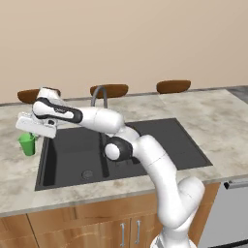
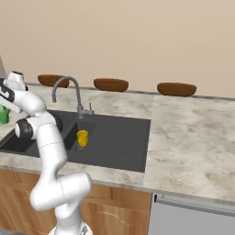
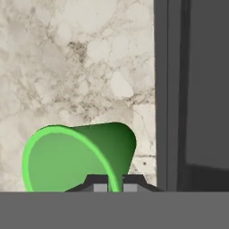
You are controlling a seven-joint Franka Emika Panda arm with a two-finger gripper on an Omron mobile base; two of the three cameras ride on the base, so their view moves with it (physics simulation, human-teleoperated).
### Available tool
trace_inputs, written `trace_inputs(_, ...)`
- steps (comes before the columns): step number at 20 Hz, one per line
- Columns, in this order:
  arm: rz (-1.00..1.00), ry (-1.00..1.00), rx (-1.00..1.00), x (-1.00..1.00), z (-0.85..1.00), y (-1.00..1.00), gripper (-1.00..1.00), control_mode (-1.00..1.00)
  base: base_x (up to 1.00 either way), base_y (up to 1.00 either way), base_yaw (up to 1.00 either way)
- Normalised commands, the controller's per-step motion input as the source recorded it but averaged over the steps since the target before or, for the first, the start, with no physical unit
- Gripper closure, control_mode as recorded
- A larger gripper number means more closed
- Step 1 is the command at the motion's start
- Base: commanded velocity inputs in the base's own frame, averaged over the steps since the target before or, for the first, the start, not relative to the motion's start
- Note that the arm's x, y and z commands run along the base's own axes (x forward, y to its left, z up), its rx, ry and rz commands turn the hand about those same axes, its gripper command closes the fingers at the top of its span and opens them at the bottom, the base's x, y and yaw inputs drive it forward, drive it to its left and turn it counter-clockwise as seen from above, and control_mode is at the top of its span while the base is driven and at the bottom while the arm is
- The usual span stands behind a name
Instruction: Move any existing items from the left basin to the right basin for drying. Then move the cup from the counter to the left basin of the sink for washing.
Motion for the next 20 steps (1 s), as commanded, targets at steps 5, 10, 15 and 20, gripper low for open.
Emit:
trace_inputs(5, -0.08, 0.0, 0.03, -0.52, 0.06, -0.83, 1.0, -1.0, 0.0, 0.0, 0.0)
trace_inputs(10, -0.12, 0.0, 0.0, -0.52, -0.02, -0.89, 1.0, -1.0, 0.0, 0.0, 0.0)
trace_inputs(15, -0.13, 0.0, 0.0, -0.32, -0.21, -0.79, 1.0, -1.0, 0.0, 0.0, 0.0)
trace_inputs(20, -0.1, 0.0, 0.0, 0.0, -0.65, -0.34, 1.0, -1.0, 0.0, 0.0, 0.0)
